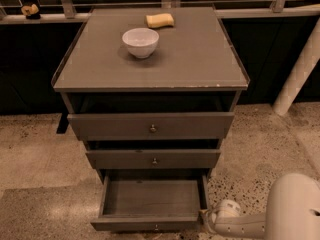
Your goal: Open bottom drawer
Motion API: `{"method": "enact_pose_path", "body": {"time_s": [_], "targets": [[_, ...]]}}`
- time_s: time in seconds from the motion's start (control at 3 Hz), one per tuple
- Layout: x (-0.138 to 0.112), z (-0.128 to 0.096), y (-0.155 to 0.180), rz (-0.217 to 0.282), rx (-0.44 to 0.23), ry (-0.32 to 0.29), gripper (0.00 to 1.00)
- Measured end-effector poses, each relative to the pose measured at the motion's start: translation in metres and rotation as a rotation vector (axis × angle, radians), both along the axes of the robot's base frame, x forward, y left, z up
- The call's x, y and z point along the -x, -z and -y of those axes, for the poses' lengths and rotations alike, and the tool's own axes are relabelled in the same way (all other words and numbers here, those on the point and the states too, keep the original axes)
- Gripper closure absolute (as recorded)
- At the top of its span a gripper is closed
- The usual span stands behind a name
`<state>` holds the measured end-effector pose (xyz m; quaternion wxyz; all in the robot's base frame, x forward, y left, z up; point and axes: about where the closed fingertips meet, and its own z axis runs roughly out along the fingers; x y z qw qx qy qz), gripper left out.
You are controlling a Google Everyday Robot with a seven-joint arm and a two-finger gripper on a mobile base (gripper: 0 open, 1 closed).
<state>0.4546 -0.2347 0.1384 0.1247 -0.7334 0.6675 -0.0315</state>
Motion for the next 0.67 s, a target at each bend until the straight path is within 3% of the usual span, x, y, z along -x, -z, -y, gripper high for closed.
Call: {"method": "enact_pose_path", "body": {"time_s": [0.33,0.67], "targets": [[0.016,-0.0049,0.003,-0.024,-0.008,0.009,1.0],[0.016,-0.0049,-0.0013,-0.024,-0.008,0.009,0.81]]}}
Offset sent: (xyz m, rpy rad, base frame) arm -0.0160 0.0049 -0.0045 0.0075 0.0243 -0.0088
